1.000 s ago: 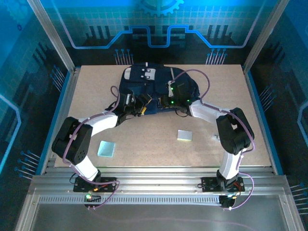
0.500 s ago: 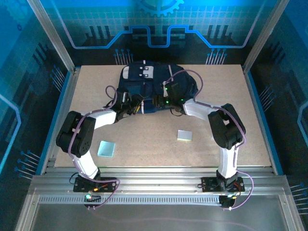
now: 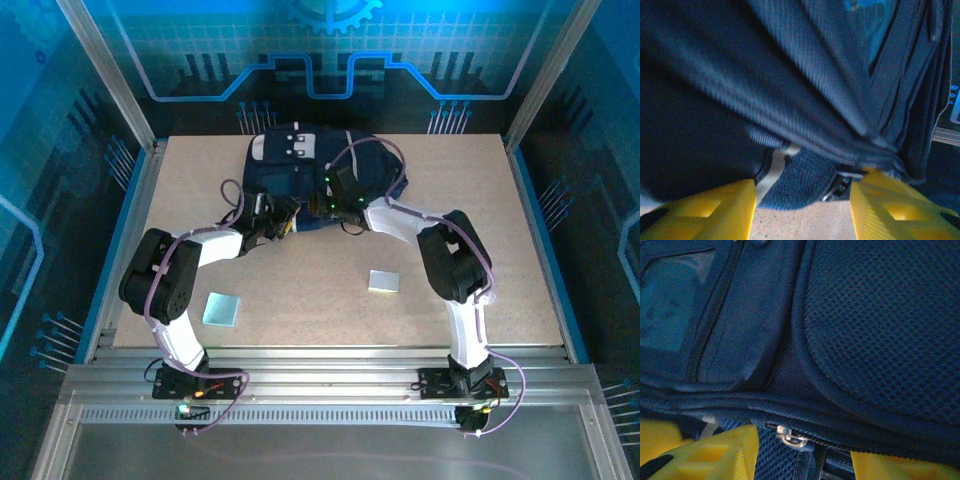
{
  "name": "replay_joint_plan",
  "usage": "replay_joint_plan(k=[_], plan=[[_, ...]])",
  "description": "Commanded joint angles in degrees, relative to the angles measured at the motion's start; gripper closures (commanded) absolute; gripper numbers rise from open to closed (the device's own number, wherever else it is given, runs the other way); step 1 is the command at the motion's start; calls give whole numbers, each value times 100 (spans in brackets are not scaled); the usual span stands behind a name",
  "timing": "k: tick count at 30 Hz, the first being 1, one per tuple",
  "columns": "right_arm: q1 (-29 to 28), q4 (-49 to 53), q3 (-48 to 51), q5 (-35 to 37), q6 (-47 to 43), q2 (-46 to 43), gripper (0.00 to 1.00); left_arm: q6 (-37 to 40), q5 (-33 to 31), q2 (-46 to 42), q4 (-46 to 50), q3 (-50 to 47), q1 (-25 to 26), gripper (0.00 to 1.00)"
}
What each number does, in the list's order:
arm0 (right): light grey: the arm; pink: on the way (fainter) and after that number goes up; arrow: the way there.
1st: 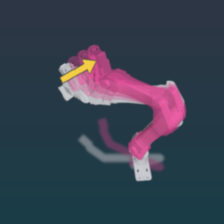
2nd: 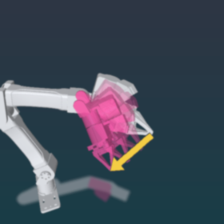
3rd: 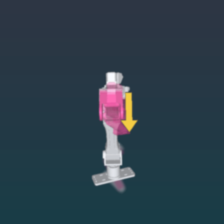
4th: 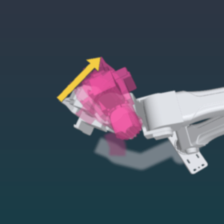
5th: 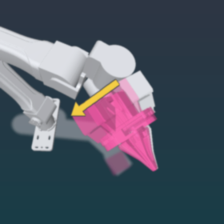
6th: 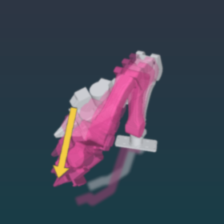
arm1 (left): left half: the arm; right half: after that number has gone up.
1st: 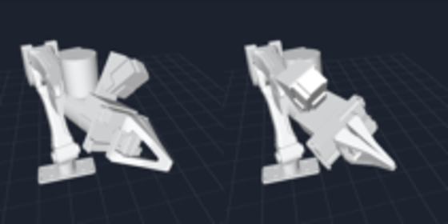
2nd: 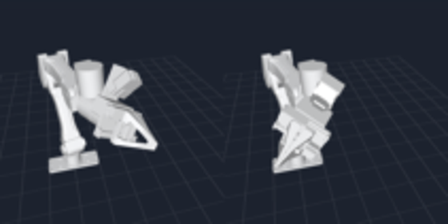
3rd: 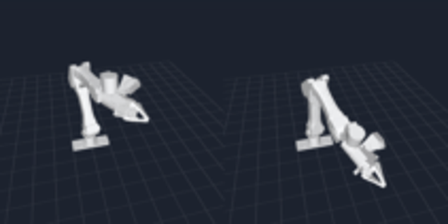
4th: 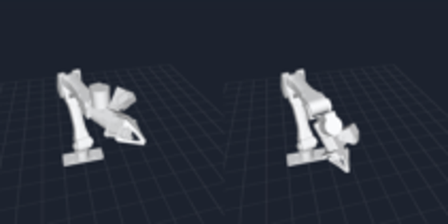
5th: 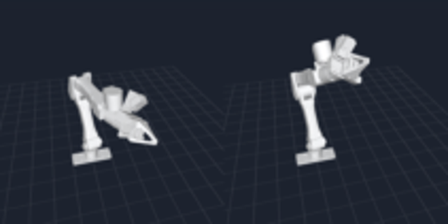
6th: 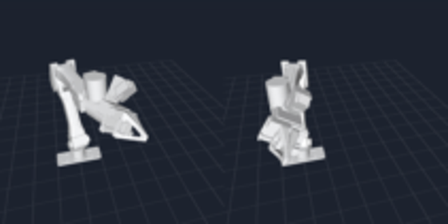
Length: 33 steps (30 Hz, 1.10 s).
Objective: Pack the student bag
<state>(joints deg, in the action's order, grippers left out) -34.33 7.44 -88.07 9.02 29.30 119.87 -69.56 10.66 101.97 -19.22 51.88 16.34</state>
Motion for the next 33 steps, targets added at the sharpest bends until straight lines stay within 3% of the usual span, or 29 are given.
replay_joint_plan(k=[1, 8, 13, 22, 33], plan=[[-173, 545, -698, 1051, 137, 461, 61, -118, 205, -3, -149, -183, -8, 46], [-259, 1303, -1419, 1932, 372, 1020, 74, -115, 198, -70, -183, -281, -14, 46], [-180, 1133, -1306, 1551, 199, 935, 100, -85, 178, -81, -188, -308, -59, 46], [5, 416, -125, -570, -111, -263, 100, -326, 164, -125, -369, -120, -263, 37], [-62, 267, 422, -1877, 13, -703, 100, -697, 227, -29, -589, 187, -245, 35]])
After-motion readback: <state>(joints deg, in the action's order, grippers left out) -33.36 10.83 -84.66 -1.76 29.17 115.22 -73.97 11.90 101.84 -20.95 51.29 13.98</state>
